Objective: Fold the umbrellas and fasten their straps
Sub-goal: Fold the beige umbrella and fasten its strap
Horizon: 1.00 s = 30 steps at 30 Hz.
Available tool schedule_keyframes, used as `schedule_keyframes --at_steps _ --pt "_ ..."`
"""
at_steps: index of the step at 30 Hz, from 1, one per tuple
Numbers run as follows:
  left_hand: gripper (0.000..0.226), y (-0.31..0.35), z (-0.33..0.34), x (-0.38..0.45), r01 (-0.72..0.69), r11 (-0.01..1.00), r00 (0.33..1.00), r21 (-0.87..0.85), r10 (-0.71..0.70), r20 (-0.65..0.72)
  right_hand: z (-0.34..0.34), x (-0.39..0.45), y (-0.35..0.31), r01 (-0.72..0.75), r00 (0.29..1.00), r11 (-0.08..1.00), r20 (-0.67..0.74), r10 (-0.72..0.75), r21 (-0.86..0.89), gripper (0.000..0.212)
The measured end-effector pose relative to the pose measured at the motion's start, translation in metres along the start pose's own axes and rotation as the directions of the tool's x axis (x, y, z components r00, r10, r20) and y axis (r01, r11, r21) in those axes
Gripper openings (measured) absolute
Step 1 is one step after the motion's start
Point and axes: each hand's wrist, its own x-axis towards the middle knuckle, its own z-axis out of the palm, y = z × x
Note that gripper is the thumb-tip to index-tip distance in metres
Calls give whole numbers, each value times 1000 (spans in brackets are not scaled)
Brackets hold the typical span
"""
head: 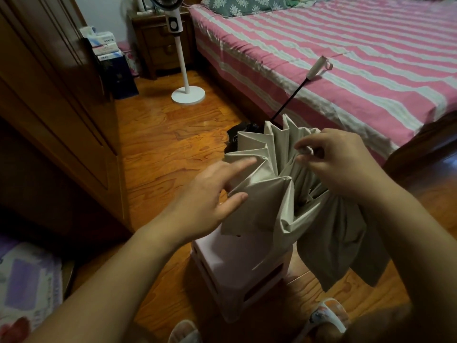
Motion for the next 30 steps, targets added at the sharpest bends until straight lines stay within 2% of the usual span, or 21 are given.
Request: schedule_keyframes --at_steps 2,4,8,11,14,18,21,25,28,30 --pt "50 8 6 1 -16 987 1000 160 13 19 3 0 -3 9 1000 1000 -3 -9 6 21" --pt "44 13 13 0 2 975 1000 222 -5 17 6 1 -6 20 1000 1000 -9 -20 6 21" --pt "41 14 21 0 95 991 992 89 -87 -92 6 3 -1 8 999 1000 -31 -8 -18 19" --pt "34 8 17 0 155 987 980 -41 -159 -122 2 3 7 -32 999 999 -43 30 -33 20" --pt "27 5 15 -2 207 974 962 -96 -220 -164 2 3 10 -41 998 999 -43 39 -32 19" --pt "22 4 16 0 219 975 958 -25 -219 -183 4 3 8 -39 998 999 -42 38 -24 19" --pt "22 3 14 0 146 988 986 50 -141 -94 4 4 6 -40 998 999 -39 39 -24 20" --pt "26 2 13 0 120 990 993 74 -121 13 3 5 7 -40 999 999 -38 39 -28 21" --pt "29 0 16 1 136 989 991 53 -136 -10 3 5 8 -47 998 998 -34 46 -36 21" --pt "26 -1 17 1 119 992 989 35 -115 -93 3 5 9 -50 998 998 -36 49 -41 21"
